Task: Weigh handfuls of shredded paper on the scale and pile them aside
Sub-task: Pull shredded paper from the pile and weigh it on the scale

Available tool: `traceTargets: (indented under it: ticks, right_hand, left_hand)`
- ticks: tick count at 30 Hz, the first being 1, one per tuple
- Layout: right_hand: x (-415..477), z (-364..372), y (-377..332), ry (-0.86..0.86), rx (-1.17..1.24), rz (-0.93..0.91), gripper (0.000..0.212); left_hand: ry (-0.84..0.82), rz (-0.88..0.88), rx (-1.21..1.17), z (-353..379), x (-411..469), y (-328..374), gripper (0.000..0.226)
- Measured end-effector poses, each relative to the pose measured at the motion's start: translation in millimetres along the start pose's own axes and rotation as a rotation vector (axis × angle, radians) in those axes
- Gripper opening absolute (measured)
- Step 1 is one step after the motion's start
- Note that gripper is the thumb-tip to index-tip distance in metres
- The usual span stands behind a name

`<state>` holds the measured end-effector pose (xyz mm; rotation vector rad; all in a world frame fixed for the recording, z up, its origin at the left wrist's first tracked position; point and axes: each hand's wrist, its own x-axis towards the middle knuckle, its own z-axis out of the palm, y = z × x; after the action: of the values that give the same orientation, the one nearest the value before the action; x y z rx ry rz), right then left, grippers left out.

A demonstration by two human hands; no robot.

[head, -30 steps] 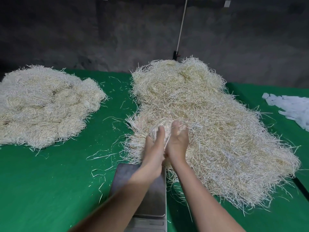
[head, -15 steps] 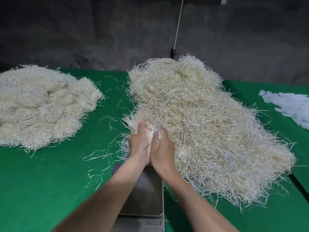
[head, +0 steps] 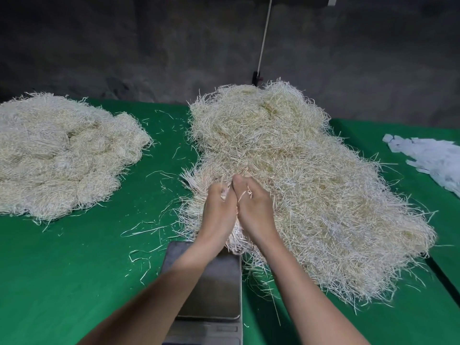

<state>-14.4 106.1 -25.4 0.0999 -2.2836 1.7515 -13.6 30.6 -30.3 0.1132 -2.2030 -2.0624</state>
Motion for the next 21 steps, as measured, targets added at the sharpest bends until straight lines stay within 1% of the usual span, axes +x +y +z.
traceTargets:
  ticks: [1,2,3,4,5,6,7,8,9,10,12,14,15,16,17,18,19,20,21]
  right_hand:
    - [2.7,1.3,4.6,0.058,0.033,0.040,0.021]
    - [6.0,1.7,9.2,0.130,0.116,0.128,0.020]
    - [7.8,2.1,9.6,0.196,0.240,0.216,0.017]
    - [8.1,3.4,8.9,0.242,0.350,0.263,0.014]
    - [6.9,6.0,6.7,0.274,0.386,0.246,0.015]
    - [3.8,10.1,3.8,0.274,0.302,0.189,0.017]
    - [-0.3,13.9,1.4,0.248,0.141,0.128,0.012]
    - [-5.5,18.6,1.8,0.188,0.021,0.086,0.007]
    - [-12.1,22.2,3.2,0.110,-0.064,0.049,0.020]
    - [-18.7,23.2,3.9,0.015,-0.096,0.028,0.036]
    - [-27.0,16.4,5.0,-0.194,-0.045,0.061,0.063]
    - [-31.1,3.3,6.9,-0.384,0.048,0.137,0.092]
    - [-32.8,-4.4,6.4,-0.423,0.085,0.173,0.100]
    - [-33.3,-10.3,1.9,-0.416,0.103,0.180,0.104]
    - [-31.4,-13.7,0.4,-0.353,0.098,0.161,0.103]
    - [-28.1,-13.5,-2.6,-0.271,0.074,0.125,0.099]
    - [-22.3,-10.5,-6.2,-0.204,0.034,0.076,0.091]
    - [-14.4,-7.3,-10.6,-0.156,-0.019,0.029,0.078]
    - [-5.5,-4.8,-14.0,-0.131,-0.079,-0.005,0.063]
  left_hand:
    - [-0.028,-0.032,-0.116,-1.7,-1.9,1.0,0.028]
    - [-0.061,-0.034,-0.154,-2.4,-5.1,-0.2,0.038]
    - [-0.085,-0.006,-0.085,-1.5,-9.7,-3.1,0.052]
    - [-0.093,0.014,0.038,1.3,-15.4,-6.6,0.063]
    - [-0.083,0.033,0.121,5.1,-18.1,-10.1,0.070]
    - [-0.055,0.014,0.113,6.5,-16.4,-9.9,0.070]
    - [-0.019,-0.033,0.026,6.3,-10.5,-6.6,0.068]
    - [0.019,-0.094,-0.069,4.4,-1.7,-3.2,0.066]
    - [0.062,-0.140,-0.122,0.2,7.5,0.3,0.066]
    - [0.106,-0.159,-0.114,-5.5,15.1,4.1,0.067]
    - [0.157,-0.135,-0.044,-15.0,24.7,4.7,0.065]
    - [0.193,-0.135,0.002,-21.4,29.6,-0.6,0.065]
    - [0.195,-0.127,0.002,-24.5,30.1,-2.8,0.065]
    - [0.195,-0.118,0.006,-27.0,30.6,-4.8,0.064]
    - [0.191,-0.099,0.018,-28.0,30.2,-5.9,0.058]
    - [0.172,-0.065,0.062,-26.9,28.9,-7.5,0.048]
    - [0.133,-0.039,0.122,-22.4,26.0,-8.1,0.036]
    - [0.075,-0.027,0.152,-15.2,22.4,-8.3,0.031]
    - [-0.004,-0.017,0.139,-7.7,18.5,-6.9,0.038]
